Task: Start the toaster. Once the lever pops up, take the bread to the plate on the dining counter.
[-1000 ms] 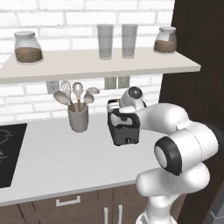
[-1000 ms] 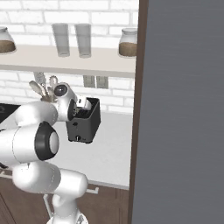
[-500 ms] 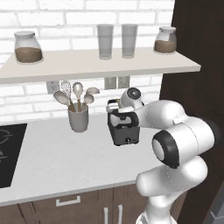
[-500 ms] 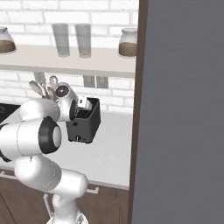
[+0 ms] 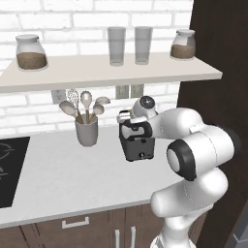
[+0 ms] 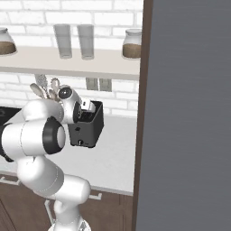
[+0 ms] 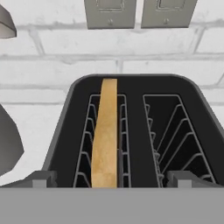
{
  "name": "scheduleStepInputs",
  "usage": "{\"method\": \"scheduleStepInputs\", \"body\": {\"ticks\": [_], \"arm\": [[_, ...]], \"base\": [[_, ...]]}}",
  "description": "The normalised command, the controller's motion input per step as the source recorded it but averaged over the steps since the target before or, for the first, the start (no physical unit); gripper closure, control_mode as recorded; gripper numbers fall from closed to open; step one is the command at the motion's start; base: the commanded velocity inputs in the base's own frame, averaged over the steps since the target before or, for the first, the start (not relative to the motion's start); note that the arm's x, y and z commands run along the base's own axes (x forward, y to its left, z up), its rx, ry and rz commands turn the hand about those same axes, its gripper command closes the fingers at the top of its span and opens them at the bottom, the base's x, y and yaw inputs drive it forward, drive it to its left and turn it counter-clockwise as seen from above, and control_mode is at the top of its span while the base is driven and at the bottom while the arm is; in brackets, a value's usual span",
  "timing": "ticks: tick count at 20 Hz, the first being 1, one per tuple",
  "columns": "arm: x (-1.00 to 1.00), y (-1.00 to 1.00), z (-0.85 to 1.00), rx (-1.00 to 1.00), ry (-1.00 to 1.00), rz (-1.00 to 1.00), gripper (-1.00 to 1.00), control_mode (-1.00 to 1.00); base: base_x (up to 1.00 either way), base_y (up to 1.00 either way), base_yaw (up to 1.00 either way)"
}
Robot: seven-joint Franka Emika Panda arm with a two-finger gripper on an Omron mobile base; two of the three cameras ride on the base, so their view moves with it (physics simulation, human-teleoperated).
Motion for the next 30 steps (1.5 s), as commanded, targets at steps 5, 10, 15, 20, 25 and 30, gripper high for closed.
{"method": "scheduleStepInputs", "body": {"ticks": [5, 10, 15, 20, 25, 30], "arm": [[0.11, 0.00, -0.18, 0.00, 0.00, 0.00, -1.00, -1.00], [0.06, 0.00, -0.08, 0.00, 0.00, 0.00, -1.00, -1.00], [0.06, 0.00, -0.07, 0.00, 0.00, 0.00, 1.00, -1.00], [0.11, 0.00, -0.04, 0.00, 0.00, 0.00, 1.00, -1.00], [0.03, 0.00, 0.00, 0.00, 0.00, 0.00, 1.00, -1.00], [0.00, 0.00, 0.00, 0.00, 0.00, 0.00, 1.00, -1.00]], "base": [[0.00, 0.00, 0.00], [0.00, 0.00, 0.00], [0.00, 0.00, 0.00], [0.00, 0.00, 0.00], [0.00, 0.00, 0.00], [0.00, 0.00, 0.00]]}}
